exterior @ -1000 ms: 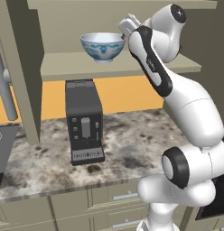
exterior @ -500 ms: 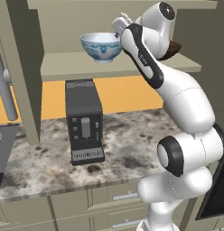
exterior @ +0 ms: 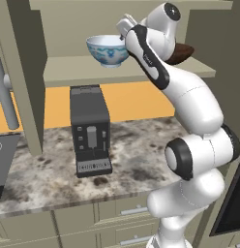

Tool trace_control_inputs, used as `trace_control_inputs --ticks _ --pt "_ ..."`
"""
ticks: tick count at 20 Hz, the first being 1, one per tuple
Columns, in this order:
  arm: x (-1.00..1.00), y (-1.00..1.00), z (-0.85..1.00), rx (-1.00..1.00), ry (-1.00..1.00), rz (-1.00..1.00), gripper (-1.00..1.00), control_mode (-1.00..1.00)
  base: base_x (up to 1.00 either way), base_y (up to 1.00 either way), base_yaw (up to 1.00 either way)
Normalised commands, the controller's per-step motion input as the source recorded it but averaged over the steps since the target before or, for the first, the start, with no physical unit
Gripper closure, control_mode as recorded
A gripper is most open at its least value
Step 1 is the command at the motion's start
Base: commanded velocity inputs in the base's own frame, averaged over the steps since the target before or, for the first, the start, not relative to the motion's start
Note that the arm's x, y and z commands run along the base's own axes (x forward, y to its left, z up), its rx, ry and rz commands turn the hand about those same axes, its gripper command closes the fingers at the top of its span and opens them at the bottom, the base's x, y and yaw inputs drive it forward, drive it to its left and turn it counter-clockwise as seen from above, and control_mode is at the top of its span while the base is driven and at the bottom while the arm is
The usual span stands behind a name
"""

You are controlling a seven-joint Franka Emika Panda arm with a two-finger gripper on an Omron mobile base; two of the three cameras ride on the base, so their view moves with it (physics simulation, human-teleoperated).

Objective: Move the bowls from the cabinet to the plates on the dining table.

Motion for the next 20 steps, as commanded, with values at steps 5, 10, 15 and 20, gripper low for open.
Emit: trace_control_inputs --ticks 5,10,15,20 --pt "0.2 0.12 -0.07 0.0 0.0 0.0 -1.0 -1.0 0.0 0.0 0.0" --pt "0.16 0.09 -0.08 0.0 0.01 0.0 -1.0 -1.0 0.0 0.0 0.0" --pt "0.19 0.06 -0.15 0.0 0.02 0.0 -1.0 -1.0 0.0 0.0 0.0" --pt "0.24 0.0 -0.03 0.0 0.04 0.0 -1.0 -1.0 0.0 0.0 0.0"
